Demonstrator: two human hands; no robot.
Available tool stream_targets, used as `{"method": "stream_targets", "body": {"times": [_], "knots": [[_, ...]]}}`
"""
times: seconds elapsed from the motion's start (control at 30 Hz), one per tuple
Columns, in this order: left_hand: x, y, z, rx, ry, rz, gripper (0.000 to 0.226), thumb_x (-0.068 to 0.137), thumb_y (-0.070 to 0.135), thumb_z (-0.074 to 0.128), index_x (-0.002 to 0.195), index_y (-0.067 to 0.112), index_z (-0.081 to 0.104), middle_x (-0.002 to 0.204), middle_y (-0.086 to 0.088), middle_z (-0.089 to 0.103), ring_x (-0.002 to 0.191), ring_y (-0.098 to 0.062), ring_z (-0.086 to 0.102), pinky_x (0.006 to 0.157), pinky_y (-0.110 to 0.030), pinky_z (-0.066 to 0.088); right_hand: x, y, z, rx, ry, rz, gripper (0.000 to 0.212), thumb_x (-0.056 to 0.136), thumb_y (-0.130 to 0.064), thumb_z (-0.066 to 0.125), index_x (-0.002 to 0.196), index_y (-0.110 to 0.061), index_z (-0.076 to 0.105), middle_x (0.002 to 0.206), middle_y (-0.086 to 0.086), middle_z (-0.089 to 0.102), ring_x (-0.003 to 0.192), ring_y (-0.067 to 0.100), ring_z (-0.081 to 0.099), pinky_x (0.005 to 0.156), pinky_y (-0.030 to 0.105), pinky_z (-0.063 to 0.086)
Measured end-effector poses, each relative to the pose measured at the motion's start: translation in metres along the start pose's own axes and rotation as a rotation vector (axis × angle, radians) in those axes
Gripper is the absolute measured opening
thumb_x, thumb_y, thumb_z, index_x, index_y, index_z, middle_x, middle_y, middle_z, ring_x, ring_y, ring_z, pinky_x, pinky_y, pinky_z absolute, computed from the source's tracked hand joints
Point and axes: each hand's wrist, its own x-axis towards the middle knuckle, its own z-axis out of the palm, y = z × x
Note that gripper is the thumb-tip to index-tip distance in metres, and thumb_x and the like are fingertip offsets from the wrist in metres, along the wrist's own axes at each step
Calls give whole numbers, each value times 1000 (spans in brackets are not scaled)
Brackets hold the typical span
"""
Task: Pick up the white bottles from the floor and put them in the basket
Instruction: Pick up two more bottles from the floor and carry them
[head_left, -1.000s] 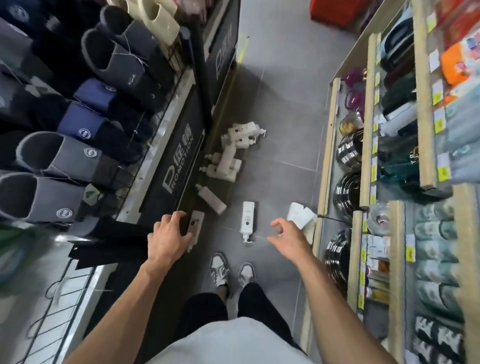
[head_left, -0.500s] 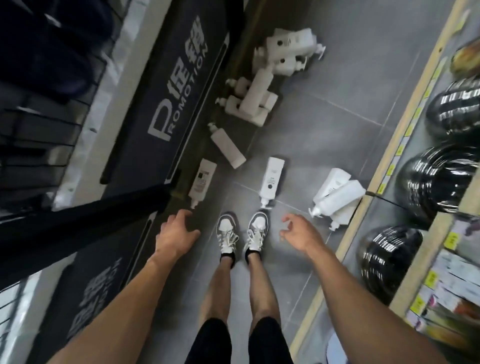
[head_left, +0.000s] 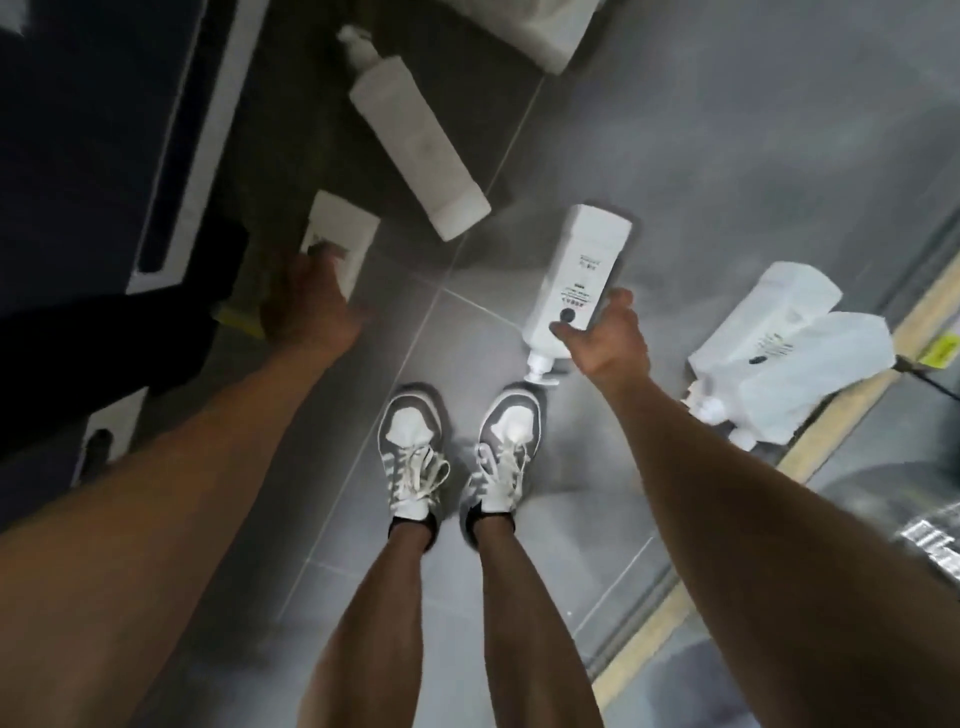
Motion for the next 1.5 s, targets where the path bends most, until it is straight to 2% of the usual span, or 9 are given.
{"method": "stream_targets", "body": {"times": [0.07, 0.2, 0.37, 0.5, 0.73, 0.93, 1.07, 1.3, 1.5], "knots": [[29, -12, 31, 11, 59, -50, 90, 80, 29, 80, 153, 20, 29, 152, -20, 35, 134, -45, 39, 105, -60, 40, 32, 0, 25, 118, 55, 57, 91, 69, -53, 80, 136, -11, 37, 135, 15, 54, 125, 38, 54, 104, 51, 46], [72, -32, 73, -27, 145, -140, 112, 79, 36, 82, 160, 17, 7, 160, -22, 22, 142, -47, 27, 112, -60, 28, 82, -2, 64, 224, 163, 148, 101, 74, -51, 85, 146, -10, 28, 146, 16, 44, 133, 39, 45, 110, 50, 40], [111, -52, 85, -170, 114, -163, 113, 77, 30, 85, 159, 20, 6, 156, -18, 31, 140, -43, 35, 111, -61, 34, 102, -4, 88, 340, 301, 225, 89, 71, -45, 83, 136, -13, 32, 135, 13, 52, 120, 40, 55, 101, 46, 44], [94, -50, 67, -165, 3, -141, 109, 77, 20, 85, 157, 15, 12, 152, -19, 37, 136, -44, 41, 108, -60, 38, 85, -3, 66, 346, 229, 249, 76, 72, -44, 84, 127, -14, 40, 124, 8, 63, 111, 36, 62, 97, 41, 46], [-45, 0, -30, 59, -146, -39, 101, 72, 43, 85, 148, 12, 25, 136, -19, 54, 116, -42, 58, 91, -45, 48, -53, -25, -17, 281, 136, 212, 65, 69, -41, 85, 110, -22, 37, 120, 7, 66, 108, 35, 64, 95, 45, 51], [-208, 50, -173, 155, -211, 48, 97, 66, 51, 86, 136, 15, 30, 135, -11, 54, 113, -43, 61, 88, -44, 48, -239, -58, -120, 190, 110, 84, 79, 52, -49, 77, 118, -24, 41, 116, 2, 67, 102, 33, 65, 93, 48, 53], [-302, 63, -253, 137, -152, 108, 87, 66, 49, 86, 128, 18, 34, 131, -6, 55, 110, -39, 63, 84, -44, 48, -349, -78, -180, 124, 172, -39, 74, 58, -43, 80, 117, -20, 44, 119, 6, 61, 106, 34, 62, 90, 48, 53], [-435, 54, -358, 12, -78, 63, 83, 66, 49, 85, 126, 18, 36, 127, -6, 57, 108, -38, 62, 86, -46, 50, -481, -85, -245, -47, 239, -289, 78, 61, -34, 87, 123, -14, 44, 127, 9, 49, 121, 31, 45, 97, 46, 45], [-542, 3, -360, -88, -11, -143, 79, 65, 48, 81, 124, 21, 37, 126, 0, 57, 105, -35, 64, 76, -40, 44, -553, -61, -254, -288, 101, -480, 76, 62, -40, 85, 122, -17, 44, 120, 7, 49, 113, 30, 50, 90, 42, 47]]}}
